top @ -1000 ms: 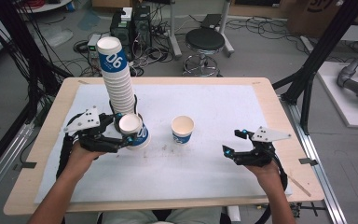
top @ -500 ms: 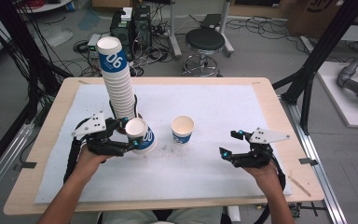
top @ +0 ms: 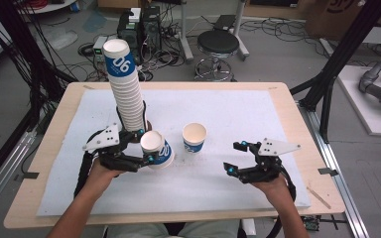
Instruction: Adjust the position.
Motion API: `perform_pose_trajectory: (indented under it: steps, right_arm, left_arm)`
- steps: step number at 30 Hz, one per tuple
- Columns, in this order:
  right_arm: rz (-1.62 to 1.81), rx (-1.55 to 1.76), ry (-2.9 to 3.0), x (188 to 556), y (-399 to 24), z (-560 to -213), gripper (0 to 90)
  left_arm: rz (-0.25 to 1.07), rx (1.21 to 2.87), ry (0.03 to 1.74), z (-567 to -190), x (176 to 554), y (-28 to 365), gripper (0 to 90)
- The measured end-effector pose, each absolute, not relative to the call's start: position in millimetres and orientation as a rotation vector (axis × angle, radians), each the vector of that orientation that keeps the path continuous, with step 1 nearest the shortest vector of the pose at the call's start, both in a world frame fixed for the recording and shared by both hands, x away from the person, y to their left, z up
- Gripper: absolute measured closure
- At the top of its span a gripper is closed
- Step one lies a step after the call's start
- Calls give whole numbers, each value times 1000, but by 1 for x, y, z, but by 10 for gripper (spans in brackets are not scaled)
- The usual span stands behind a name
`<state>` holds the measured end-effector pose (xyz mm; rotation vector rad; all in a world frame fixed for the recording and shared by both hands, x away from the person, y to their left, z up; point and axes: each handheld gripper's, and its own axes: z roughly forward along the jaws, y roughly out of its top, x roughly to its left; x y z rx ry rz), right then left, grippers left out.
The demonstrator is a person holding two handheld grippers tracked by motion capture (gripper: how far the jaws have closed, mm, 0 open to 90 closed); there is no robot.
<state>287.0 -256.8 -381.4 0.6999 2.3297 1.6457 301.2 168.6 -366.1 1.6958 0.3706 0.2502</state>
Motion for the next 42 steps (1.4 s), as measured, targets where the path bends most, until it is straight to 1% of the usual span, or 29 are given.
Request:
perform_pose_trajectory:
  steps: [6,13,23,33,42]
  right_arm:
    - [1686,620,2390,288,-233,-384,201]
    - [1708,559,2434,291,-211,-385,202]
    - [1727,482,2526,291,-180,-391,201]
    - [1731,433,2537,291,-169,-392,201]
    - [1717,376,2564,289,-162,-393,192]
  left_arm:
    - [234,1720,378,-369,299,162,294]
    - [214,1712,357,-368,298,156,294]
    - [194,1732,317,-363,292,133,294]
    - [153,1744,247,-362,290,118,297]
    - [134,1736,221,-363,288,114,298]
